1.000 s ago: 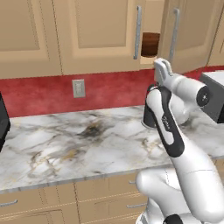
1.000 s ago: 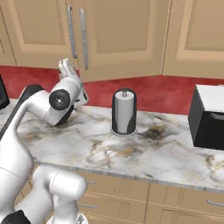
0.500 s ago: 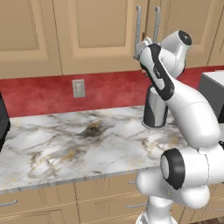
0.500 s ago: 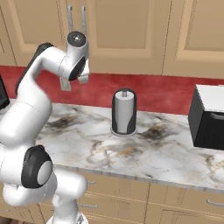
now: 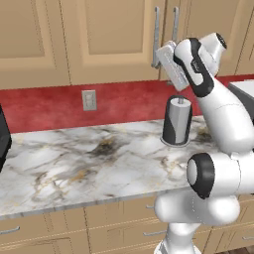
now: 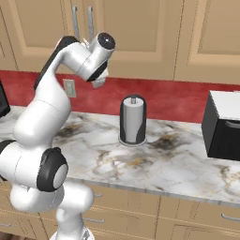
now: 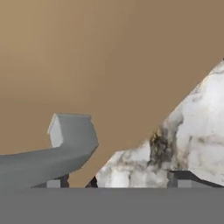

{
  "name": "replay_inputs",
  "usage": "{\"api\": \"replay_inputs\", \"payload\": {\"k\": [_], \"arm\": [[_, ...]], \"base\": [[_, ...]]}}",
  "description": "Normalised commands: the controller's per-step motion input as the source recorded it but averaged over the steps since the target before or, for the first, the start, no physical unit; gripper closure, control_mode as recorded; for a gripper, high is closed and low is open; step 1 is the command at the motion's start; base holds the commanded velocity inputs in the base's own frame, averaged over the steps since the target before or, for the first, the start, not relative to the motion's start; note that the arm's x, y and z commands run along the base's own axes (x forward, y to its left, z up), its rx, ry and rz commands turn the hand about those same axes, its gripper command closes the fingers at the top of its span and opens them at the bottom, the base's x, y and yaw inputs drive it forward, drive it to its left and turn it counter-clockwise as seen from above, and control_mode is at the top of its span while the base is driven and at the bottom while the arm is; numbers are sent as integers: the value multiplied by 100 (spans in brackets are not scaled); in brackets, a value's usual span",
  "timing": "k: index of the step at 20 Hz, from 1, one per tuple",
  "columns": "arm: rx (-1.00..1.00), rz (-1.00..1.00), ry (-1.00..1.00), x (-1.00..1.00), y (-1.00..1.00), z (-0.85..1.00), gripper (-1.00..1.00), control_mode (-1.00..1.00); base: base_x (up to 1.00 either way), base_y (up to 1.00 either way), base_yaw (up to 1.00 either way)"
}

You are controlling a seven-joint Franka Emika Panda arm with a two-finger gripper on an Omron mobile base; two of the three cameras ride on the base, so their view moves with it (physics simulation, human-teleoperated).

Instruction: Open the cabinet. Pick the bowls from the counter and place them in the cabinet. Then close the cabinet.

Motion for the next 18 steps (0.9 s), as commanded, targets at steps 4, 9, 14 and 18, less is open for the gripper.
{"api": "replay_inputs", "payload": {"k": [4, 9, 14, 18], "arm": [[19, 14, -65, 100, 31, -95, -100, -100], [4, 4, -13, 40, 27, -37, -100, -100], [0, 0, 0, 0, 0, 0, -100, -100], [0, 0, 0, 0, 0, 0, -100, -100]], "base": [[0, 0, 0], [0, 0, 0], [0, 0, 0], [0, 0, 0]]}}
